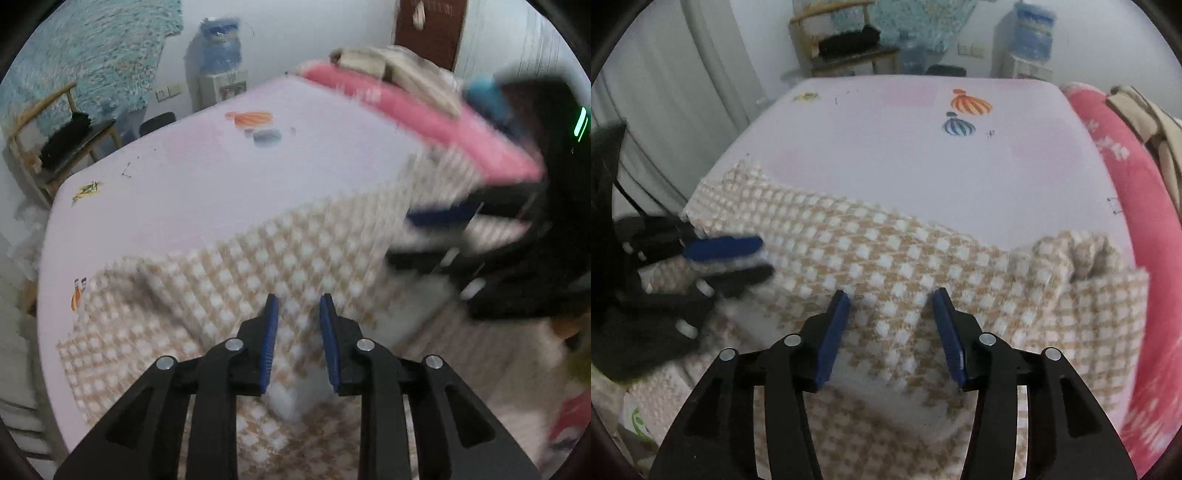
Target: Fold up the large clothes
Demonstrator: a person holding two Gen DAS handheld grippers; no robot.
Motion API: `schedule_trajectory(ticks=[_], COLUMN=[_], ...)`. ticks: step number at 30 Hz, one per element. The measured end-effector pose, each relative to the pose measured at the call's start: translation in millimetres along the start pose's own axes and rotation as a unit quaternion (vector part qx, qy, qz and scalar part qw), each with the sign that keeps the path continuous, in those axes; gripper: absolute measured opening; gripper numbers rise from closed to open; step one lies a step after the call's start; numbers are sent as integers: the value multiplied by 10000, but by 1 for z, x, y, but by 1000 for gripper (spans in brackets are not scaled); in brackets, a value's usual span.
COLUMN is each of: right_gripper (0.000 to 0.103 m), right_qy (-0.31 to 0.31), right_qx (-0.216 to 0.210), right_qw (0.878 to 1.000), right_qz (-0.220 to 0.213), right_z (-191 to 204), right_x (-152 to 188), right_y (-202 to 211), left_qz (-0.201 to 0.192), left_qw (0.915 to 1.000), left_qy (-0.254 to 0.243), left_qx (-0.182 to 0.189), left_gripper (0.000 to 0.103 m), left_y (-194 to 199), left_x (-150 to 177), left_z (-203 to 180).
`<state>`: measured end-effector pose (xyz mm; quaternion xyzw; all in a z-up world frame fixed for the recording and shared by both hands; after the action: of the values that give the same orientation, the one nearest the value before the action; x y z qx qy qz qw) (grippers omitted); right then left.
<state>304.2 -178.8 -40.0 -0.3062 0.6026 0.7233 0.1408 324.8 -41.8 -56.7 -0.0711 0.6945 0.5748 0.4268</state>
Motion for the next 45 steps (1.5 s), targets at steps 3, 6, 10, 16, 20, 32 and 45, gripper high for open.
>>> schedule_trajectory(ticks=[3, 6, 10, 16, 20, 32, 45], right_gripper=[47, 50, 53, 57, 66, 85, 85], right_qy=[-240, -237, -160, -404, -675, -1033, -1061], right_qx=[8, -42, 64, 35, -160, -369, 341], right_qw=[9997, 9997, 9998, 9990, 9964, 9925, 9938], right_qz=[82, -49, 23, -166, -483, -543, -8], right_z=[-1, 0, -2, 6, 10, 56, 65], right_x=[5, 11, 21, 17, 34, 125, 170], right_y=[15, 32, 19, 50, 91, 144, 109], left_qz=[7, -129, 209, 63, -146, 69, 463], left_qw=[9999, 9995, 9998, 9997, 9993, 9941, 9854], left_qy=[124, 186, 63, 208, 135, 907, 1315], left_qx=[42, 229, 33, -119, -304, -590, -974], left_gripper=[23, 28, 41, 53, 67, 84, 95], left_y=[10, 25, 12, 41, 76, 131, 111], left_x=[1, 3, 14, 11, 17, 93, 151], left_z=[2, 0, -7, -12, -16, -32, -40])
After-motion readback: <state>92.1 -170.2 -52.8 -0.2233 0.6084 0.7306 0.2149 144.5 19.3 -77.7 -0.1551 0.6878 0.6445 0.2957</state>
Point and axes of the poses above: each gripper's, at about its wrist camera, not at the fingertips, and y roughly against the way its jaws point, z to its left, x to its underside, the point moved 3 cm from there along -y, roughly the way its jaws point, and after that the axes turned 6 degrees about -z, right-handed, at the moved point
